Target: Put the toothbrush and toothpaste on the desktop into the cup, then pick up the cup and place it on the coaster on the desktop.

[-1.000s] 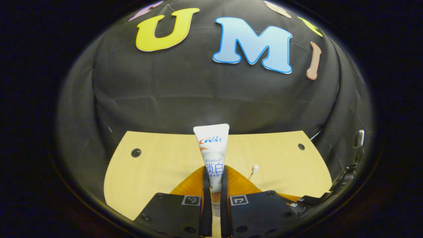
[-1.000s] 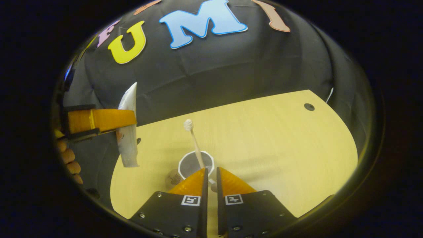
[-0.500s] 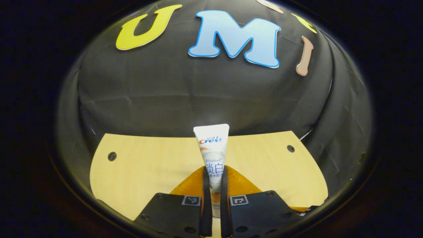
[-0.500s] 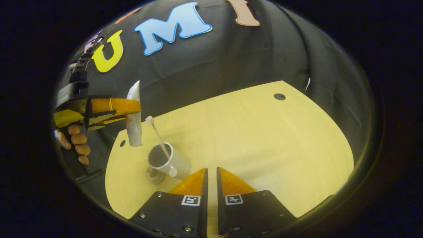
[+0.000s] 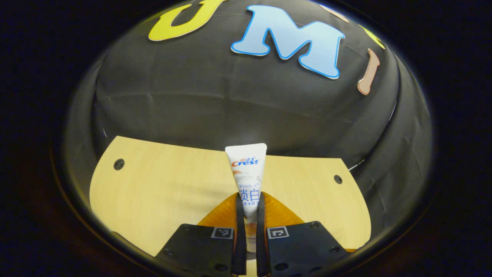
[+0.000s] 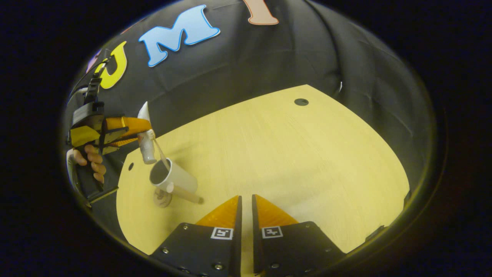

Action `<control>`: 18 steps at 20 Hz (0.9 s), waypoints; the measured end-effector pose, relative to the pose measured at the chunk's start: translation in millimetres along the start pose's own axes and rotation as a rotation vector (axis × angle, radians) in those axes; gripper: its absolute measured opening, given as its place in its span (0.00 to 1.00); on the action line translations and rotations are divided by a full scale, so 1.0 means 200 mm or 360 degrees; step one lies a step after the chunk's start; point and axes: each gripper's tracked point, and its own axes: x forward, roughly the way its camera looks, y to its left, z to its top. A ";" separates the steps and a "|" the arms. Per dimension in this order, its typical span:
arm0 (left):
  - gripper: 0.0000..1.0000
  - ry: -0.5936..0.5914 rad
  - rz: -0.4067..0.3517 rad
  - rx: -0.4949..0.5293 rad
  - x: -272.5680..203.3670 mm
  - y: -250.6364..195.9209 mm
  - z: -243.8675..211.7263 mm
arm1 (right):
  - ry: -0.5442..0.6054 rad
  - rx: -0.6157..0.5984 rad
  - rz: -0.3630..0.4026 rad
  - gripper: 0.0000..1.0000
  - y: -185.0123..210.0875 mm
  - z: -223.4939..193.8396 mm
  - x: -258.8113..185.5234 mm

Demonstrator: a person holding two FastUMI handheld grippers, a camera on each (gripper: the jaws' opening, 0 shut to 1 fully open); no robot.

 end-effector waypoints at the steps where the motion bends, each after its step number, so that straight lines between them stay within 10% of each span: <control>1: 0.17 -0.0009 -0.0002 -0.0009 0.01 0.00 0.00 | 0.0007 0.0008 -0.0004 0.12 -0.02 -0.01 0.00; 18: 0.31 -0.0056 0.0085 0.0090 -0.01 -0.01 -0.24 | 0.0064 0.0059 -0.0012 0.12 -0.19 -0.08 0.03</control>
